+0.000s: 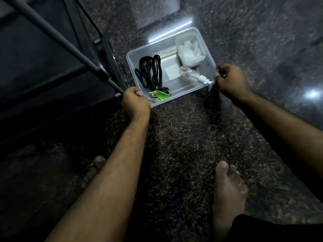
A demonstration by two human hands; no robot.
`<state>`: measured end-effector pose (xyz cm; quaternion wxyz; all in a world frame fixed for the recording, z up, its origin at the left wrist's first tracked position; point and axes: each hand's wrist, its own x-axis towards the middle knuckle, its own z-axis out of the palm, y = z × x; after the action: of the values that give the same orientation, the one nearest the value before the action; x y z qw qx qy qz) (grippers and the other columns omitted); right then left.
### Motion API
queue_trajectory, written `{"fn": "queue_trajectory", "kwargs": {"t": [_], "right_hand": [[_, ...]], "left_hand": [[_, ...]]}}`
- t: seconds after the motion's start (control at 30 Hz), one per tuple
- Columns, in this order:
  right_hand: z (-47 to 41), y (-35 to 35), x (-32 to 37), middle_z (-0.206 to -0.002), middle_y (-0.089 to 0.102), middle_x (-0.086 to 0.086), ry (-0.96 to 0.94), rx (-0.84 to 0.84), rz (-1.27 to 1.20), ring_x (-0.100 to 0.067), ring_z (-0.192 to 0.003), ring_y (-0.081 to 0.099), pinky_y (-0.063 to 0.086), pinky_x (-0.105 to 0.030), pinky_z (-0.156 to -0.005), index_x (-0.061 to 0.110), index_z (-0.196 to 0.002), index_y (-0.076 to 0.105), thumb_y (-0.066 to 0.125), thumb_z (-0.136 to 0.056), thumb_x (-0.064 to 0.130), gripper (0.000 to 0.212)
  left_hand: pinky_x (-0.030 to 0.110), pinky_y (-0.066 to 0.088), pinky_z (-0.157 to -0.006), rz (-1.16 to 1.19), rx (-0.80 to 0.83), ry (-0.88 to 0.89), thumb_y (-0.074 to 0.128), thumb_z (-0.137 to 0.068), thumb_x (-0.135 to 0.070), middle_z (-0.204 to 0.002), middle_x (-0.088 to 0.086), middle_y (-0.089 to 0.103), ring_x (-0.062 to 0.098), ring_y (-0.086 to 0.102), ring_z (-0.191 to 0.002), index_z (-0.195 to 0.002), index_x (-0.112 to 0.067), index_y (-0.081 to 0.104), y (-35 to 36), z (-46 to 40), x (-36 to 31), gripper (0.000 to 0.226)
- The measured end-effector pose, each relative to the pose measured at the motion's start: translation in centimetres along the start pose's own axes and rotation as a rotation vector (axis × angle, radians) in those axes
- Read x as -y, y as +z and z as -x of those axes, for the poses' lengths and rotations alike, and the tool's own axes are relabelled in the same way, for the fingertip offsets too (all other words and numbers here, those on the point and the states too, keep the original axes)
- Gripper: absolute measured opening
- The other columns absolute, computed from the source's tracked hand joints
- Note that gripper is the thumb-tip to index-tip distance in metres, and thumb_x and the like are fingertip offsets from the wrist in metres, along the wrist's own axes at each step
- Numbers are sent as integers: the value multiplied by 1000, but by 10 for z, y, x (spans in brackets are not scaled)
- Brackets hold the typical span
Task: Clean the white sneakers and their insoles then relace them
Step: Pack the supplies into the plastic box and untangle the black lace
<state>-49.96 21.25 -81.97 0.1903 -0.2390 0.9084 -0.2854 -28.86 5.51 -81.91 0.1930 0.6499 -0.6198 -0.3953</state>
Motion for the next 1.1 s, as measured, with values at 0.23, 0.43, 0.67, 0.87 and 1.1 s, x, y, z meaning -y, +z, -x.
{"fn": "queue_trajectory", "kwargs": {"t": [0.23,0.43,0.67,0.87,1.1], "right_hand": [[11,8,22,-120,55,-18,-331,-205,420,-39,-111,50,40,-46,-92,14,-125,57,47,-96,46,44],[9,26,41,-107,66,-16,-287,-11,557,-37,-104,59,32,-45,-95,11,-120,47,54,-91,38,41],[4,-7,47,-84,67,4,-202,-20,-85,-4,-71,62,46,-20,-65,22,-99,65,72,-80,35,23],[-4,-15,35,-81,64,9,-208,-66,-65,9,-63,55,32,2,-56,16,-100,73,73,-85,32,21],[-32,2,54,-88,72,-1,-279,127,-214,-1,-75,64,54,-26,-72,9,-102,71,82,-79,26,31]], "left_hand": [[28,44,-105,-126,113,204,74,-85,-22,-124,9,60,22,59,-110,-132,-8,59,4,12,5,51],[40,46,-103,-564,40,527,76,-83,-23,-137,10,46,28,45,-128,-102,-15,73,4,28,-1,20],[39,46,-84,-583,106,543,70,-90,-25,-102,8,63,30,59,-96,-97,-16,74,1,16,-10,12],[41,44,-87,-633,87,572,67,-90,-22,-105,9,60,31,57,-101,-97,-16,70,9,10,-11,10],[40,43,-90,-704,56,567,65,-93,-21,-109,8,60,28,56,-106,-104,-17,68,11,3,-11,13]]}}
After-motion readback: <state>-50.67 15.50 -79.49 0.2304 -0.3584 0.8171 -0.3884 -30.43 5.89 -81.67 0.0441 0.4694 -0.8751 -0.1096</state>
